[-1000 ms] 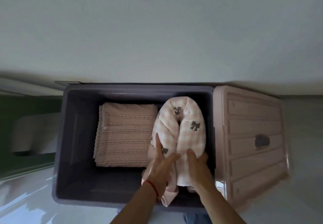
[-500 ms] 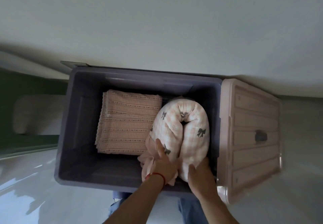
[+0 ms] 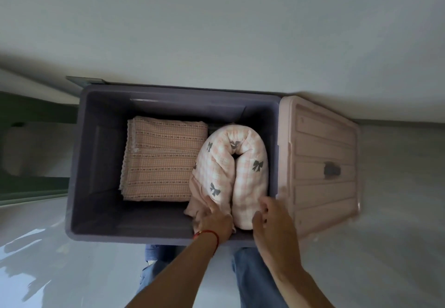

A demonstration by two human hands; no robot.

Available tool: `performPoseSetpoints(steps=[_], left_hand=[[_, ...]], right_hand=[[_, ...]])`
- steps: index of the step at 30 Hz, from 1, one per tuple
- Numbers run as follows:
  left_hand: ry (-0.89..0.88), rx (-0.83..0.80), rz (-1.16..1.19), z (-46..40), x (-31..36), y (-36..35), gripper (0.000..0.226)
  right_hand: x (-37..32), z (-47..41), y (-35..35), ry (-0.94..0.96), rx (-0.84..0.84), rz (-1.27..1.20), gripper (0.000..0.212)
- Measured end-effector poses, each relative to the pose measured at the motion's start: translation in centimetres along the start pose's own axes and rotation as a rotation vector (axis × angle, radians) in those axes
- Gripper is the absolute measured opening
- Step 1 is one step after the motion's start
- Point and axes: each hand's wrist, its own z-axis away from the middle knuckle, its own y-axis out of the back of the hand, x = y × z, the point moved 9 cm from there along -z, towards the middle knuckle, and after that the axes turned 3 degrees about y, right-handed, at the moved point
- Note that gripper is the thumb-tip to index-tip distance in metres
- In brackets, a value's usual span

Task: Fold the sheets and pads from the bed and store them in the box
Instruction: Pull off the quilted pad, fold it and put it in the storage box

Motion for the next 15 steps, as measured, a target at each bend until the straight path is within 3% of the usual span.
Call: performPoseSetpoints(steps=[1,3,6,7,11,15], left_hand=[[-0.074,-0.178,-0.052,-0.1,0.4,-1.3,0.087],[-0.106,-0.218,-0.066,0.3,0.2,-1.0,0.081],[-0.090,-0.102,0.018,1.1,-0.8,1.3,0.042],[-0.084,-0.069,0.063,1.3,-1.2,2.2,0.033],[-0.139,-0.036,0.194,3.1,-0.3,3.4,0.028],[-0.274,-0.162,0.255,6.0,3.6,1.2,0.025]], right_hand=[[0.4,-0.1,1.8,0.034,0.116,0.013,0.029],[2.0,0.1,4.4,0.052,0.247,0.096,0.042],[6.0,-2.1,3.2,-0.126,0.045,0.071,0.078],[6.3,-2.7,2.5,-0.148,-0.015,0.068,0.079],[5.7,-4.0,2.2,-0.138,0.069,0.114,0.044],[5.0,-3.6,2.0,-0.182,0.059,0.086,0.037]])
